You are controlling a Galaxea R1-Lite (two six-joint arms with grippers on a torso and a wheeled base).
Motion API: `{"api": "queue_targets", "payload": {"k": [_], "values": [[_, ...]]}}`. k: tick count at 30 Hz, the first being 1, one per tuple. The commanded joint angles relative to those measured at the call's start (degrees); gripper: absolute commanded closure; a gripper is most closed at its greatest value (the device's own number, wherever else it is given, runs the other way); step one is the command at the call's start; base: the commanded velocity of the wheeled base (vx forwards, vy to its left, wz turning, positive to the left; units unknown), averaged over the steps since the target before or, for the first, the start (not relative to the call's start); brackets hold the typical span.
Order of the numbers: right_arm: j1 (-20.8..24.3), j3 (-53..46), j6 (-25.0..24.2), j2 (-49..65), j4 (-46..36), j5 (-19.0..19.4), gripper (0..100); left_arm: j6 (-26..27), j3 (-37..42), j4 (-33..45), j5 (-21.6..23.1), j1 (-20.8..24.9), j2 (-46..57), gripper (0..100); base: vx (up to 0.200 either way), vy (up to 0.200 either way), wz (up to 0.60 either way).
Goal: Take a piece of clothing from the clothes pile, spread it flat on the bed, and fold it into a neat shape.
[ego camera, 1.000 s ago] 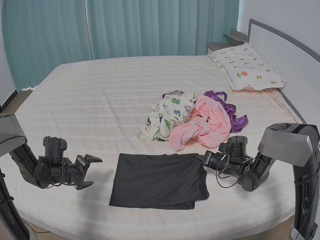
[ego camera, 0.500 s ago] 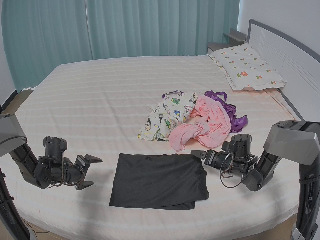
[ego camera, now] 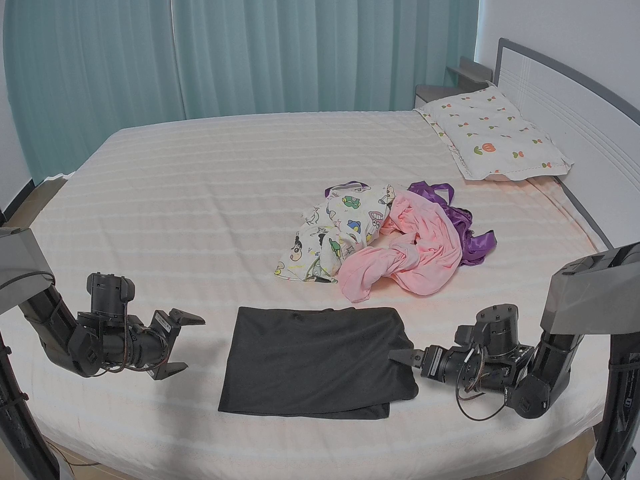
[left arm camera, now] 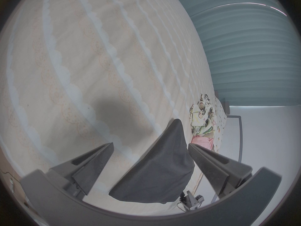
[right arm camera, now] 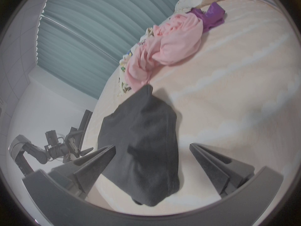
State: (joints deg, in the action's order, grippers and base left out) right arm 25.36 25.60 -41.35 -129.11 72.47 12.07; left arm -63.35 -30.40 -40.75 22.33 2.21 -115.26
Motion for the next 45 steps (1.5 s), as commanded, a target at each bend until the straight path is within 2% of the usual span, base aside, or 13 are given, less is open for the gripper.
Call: {"api": "queue_targets", "payload": {"k": [1, 7, 8, 31, 32, 35, 45], "values": [[1.3, -2.9, -0.3, -0.4, 0.7, 0.4, 0, 0.1, 0.0, 0.0, 0.0, 0.0, -0.1, 0, 0.000, 0.000, 0.00], [1.9, -3.2, -0.3, -0.9, 0.4, 0.8, 0, 0.1, 0.0, 0.0, 0.0, 0.0, -0.1, 0, 0.000, 0.000, 0.00], [2.4, -3.5, -0.3, -1.1, 0.4, 0.6, 100, 0.0, 0.0, 0.0, 0.0, 0.0, -0.1, 0, 0.000, 0.000, 0.00], [3.2, -10.7, 1.6, 3.0, 0.0, 0.4, 100, -0.2, -0.3, 0.0, 0.0, 0.0, -0.1, 0, 0.000, 0.000, 0.00], [3.2, -10.7, 1.6, 3.0, 0.0, 0.4, 0, -0.2, -0.3, 0.0, 0.0, 0.0, -0.1, 0, 0.000, 0.000, 0.00], [3.6, -11.4, 3.1, 3.7, 0.3, 0.2, 0, -0.5, -0.4, 0.0, 0.0, 0.0, -0.1, 0, 0.000, 0.000, 0.00], [2.1, -10.7, 3.2, 3.7, 2.7, -0.6, 0, -0.5, -0.4, 0.0, -0.1, 0.0, -0.2, 0, 0.000, 0.000, 0.00]]}}
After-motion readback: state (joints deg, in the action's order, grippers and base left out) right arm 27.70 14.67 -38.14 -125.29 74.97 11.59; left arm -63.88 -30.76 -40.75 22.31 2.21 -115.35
